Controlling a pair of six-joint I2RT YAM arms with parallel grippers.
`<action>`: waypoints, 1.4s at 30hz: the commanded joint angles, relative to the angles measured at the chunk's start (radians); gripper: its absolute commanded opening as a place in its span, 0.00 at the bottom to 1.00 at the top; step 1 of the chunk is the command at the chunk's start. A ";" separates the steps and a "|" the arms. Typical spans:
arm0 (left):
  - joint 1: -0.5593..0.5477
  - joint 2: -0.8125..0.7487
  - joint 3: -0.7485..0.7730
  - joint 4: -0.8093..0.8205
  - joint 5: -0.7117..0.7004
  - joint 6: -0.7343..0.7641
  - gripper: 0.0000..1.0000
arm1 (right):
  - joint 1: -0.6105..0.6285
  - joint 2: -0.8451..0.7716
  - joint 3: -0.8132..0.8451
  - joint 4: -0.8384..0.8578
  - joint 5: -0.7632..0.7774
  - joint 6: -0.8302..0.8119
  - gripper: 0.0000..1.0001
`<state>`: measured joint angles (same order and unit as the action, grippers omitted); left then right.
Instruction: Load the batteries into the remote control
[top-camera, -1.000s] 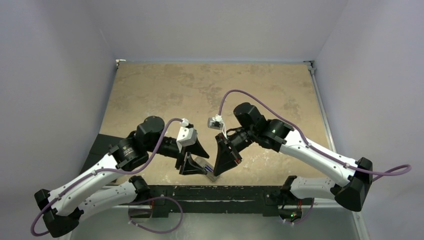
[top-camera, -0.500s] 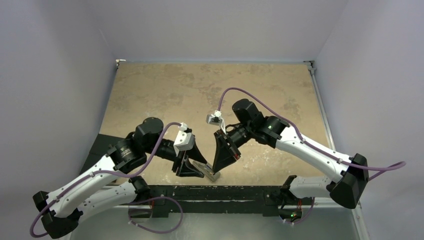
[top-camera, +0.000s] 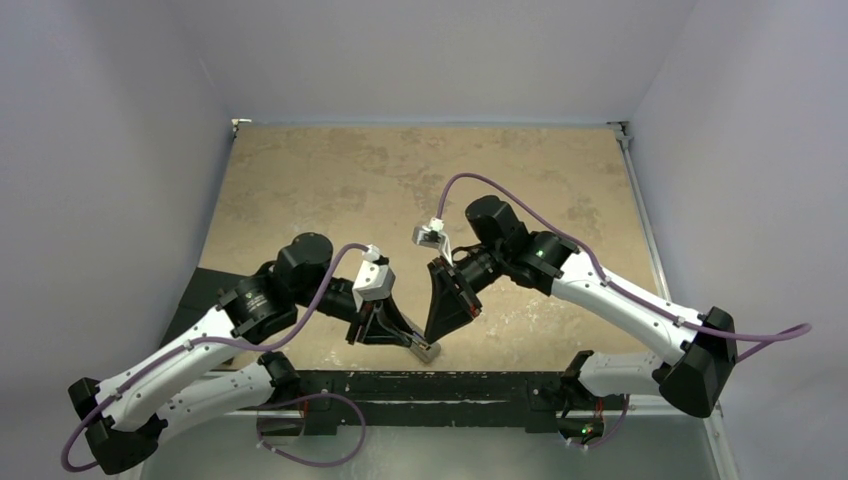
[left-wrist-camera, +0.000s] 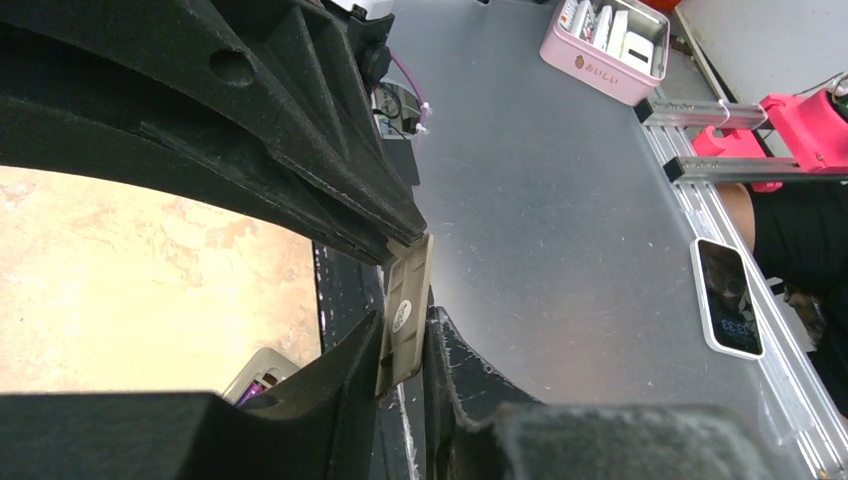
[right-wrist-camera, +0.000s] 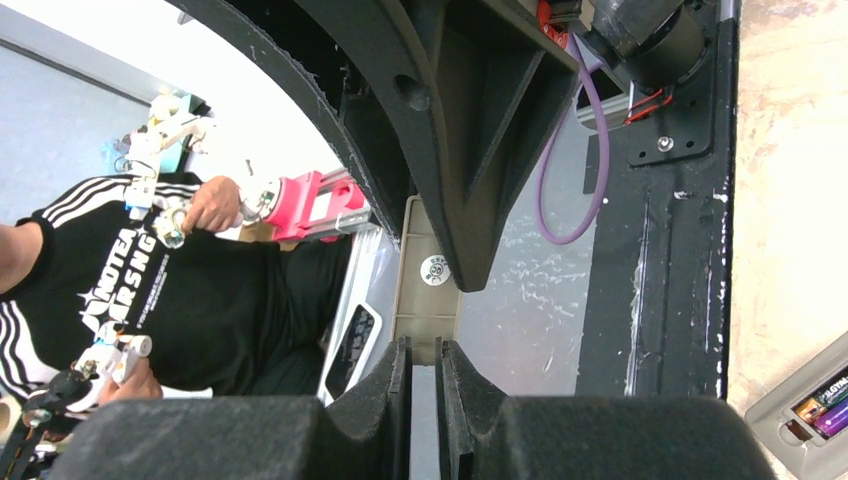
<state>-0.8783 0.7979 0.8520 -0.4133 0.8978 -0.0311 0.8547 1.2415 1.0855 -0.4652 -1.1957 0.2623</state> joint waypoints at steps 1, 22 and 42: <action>-0.001 0.004 0.051 0.004 0.003 0.026 0.15 | -0.006 -0.005 0.020 0.034 -0.020 0.006 0.00; -0.001 0.013 0.030 0.002 -0.026 0.039 0.01 | -0.024 -0.086 0.029 -0.033 0.234 -0.015 0.41; 0.001 0.020 -0.182 0.307 -0.242 -0.398 0.00 | -0.028 -0.263 -0.110 -0.030 0.634 -0.066 0.56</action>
<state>-0.8783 0.8478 0.6979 -0.2142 0.7593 -0.3008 0.8299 1.0065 1.0050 -0.5156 -0.6319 0.2440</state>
